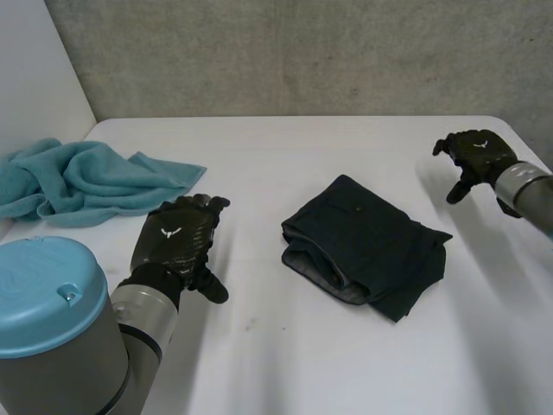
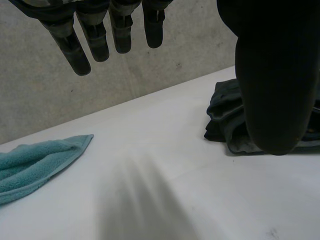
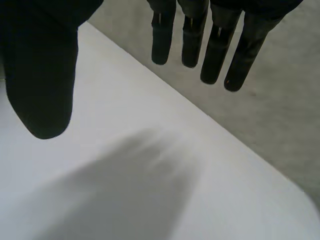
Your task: Fold the laundry.
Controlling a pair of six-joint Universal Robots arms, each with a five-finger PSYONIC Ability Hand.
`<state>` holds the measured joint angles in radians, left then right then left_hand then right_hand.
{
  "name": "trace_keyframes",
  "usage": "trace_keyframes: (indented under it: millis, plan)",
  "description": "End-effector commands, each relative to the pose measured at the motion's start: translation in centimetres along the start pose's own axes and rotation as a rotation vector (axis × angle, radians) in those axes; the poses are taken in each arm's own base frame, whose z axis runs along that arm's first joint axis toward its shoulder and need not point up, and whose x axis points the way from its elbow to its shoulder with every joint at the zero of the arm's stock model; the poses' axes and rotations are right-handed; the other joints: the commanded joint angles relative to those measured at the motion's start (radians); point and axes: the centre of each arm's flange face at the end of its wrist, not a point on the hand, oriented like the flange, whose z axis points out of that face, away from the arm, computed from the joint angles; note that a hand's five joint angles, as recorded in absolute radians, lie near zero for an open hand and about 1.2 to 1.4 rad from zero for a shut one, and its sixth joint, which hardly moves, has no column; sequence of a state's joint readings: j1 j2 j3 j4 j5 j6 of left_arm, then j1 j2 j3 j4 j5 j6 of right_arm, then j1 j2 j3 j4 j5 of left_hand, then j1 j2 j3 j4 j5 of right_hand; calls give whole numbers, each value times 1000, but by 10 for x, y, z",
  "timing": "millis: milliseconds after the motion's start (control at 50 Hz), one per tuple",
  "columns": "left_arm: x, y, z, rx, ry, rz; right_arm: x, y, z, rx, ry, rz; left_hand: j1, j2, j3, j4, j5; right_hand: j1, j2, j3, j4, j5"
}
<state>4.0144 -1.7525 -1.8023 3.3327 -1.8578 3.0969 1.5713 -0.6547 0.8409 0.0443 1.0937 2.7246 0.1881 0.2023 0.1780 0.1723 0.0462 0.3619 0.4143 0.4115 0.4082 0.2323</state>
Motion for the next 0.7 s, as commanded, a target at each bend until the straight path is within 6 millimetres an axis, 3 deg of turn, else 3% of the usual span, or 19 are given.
trace_keyframes:
  millis: [20,100,260,700]
  plan:
    - [0,-1,0,3,2,-1,-12,-20,-49,-8,-200,111,-13,-27,-3,3,-45,52,-1,2,6,7]
    - [0,0,-1,0,3,1,-17,-6,-68,-96,-258,168,-10,-24,0,6,-42,75,23,26,29,30]
    - [0,0,-2,1,3,0,-29,17,-78,-159,-310,28,-13,-27,-3,3,-45,93,41,43,47,48]
    - [1,-1,-1,14,5,-3,-43,42,-71,-173,-345,49,-13,-27,-3,3,-45,231,179,181,185,186]
